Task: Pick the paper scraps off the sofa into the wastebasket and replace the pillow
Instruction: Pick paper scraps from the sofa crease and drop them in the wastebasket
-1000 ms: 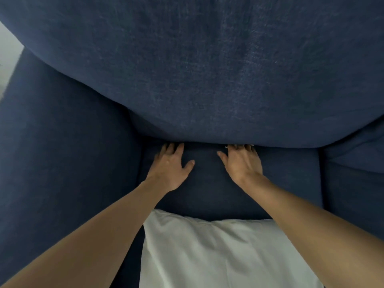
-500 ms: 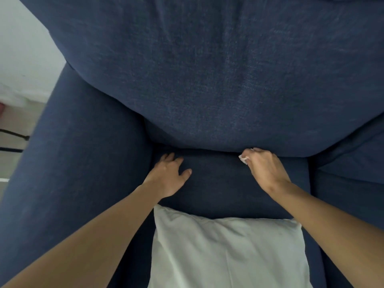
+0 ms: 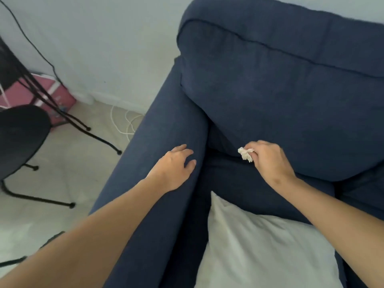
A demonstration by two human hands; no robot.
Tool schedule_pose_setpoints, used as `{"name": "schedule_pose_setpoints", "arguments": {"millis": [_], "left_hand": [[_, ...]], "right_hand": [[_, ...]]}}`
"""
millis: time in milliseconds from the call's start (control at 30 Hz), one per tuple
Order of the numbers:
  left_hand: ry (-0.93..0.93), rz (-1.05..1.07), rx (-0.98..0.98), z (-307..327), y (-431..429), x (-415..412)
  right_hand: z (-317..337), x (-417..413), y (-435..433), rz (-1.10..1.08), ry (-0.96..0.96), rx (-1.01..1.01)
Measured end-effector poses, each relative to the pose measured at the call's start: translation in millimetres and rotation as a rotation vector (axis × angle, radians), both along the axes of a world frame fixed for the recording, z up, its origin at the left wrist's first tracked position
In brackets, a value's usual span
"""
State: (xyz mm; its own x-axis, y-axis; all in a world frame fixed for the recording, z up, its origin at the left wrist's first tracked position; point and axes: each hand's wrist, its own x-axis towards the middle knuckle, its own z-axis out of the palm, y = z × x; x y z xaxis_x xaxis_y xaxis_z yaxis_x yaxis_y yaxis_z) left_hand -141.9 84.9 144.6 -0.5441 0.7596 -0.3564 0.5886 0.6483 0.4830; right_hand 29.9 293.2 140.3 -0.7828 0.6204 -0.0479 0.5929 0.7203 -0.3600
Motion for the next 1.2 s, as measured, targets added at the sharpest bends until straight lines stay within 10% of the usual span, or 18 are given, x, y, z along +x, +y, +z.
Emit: {"name": "schedule_pose_setpoints", "arguments": {"millis": [700, 1200], "left_hand": [[-0.030, 0.636, -0.193, -39, -520, -78], [-0.218, 0.723, -0.214, -145, -633, -13]], "right_hand": [[-20, -229, -506, 0.764, -0.136, -0.116], [-148, -202, -634, 0.918, -0.679, -0.232]]}}
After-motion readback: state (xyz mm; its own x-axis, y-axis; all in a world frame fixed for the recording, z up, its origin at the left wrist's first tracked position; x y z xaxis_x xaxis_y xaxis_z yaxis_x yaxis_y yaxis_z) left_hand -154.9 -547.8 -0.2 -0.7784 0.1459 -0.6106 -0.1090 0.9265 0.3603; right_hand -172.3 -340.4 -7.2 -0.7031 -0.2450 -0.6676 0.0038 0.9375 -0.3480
